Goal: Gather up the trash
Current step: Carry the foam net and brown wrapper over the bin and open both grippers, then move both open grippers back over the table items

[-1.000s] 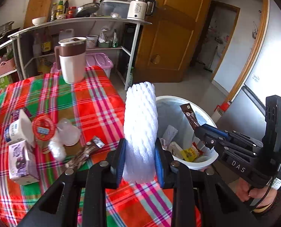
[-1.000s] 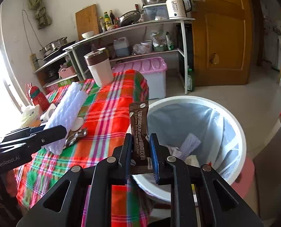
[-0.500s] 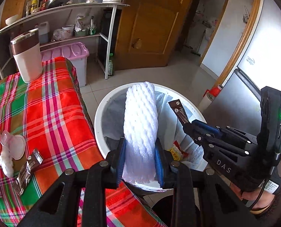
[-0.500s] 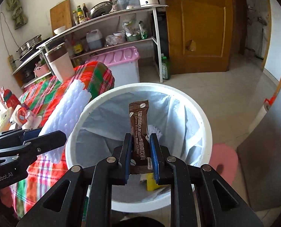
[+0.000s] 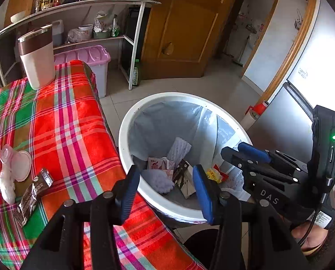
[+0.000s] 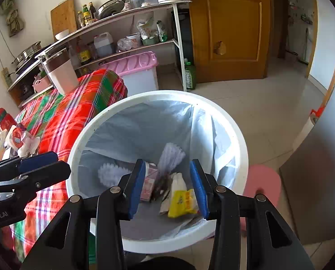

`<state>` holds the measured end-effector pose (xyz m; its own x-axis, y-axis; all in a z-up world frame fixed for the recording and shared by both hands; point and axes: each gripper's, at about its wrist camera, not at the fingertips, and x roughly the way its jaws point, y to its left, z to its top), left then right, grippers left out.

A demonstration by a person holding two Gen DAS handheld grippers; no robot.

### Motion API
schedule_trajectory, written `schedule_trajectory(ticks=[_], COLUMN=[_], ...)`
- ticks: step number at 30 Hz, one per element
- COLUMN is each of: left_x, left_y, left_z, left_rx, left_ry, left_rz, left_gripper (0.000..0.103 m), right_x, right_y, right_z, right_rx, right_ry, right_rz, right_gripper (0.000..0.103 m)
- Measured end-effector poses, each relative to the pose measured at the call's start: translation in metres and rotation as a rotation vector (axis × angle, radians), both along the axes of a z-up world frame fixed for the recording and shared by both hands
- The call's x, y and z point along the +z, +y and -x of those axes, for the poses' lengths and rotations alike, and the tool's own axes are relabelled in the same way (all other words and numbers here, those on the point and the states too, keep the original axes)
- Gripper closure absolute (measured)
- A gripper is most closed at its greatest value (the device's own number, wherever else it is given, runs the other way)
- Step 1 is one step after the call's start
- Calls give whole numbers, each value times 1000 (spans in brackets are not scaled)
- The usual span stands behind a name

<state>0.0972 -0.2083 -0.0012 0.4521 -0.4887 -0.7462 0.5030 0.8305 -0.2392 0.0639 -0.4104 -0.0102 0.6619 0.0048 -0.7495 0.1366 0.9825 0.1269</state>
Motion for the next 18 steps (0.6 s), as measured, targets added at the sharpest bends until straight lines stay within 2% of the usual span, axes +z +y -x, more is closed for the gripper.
schedule_trajectory(ticks=[3,9,18], left_x=[4,12,17], left_y=[15,54,128], left_z=[5,12,20], left_rx=[22,92,256], left_ry=[-21,-60,-89], left_rz=[5,4,-3], left_gripper=[46,45,39], right_x=[5,17,25], right_y=[8,30,78], right_z=[2,6,5], right_rx=[12,44,131], right_ry=[-13,-51,-78], right_rz=[-5,-20,-47], right_gripper=[61,60,54])
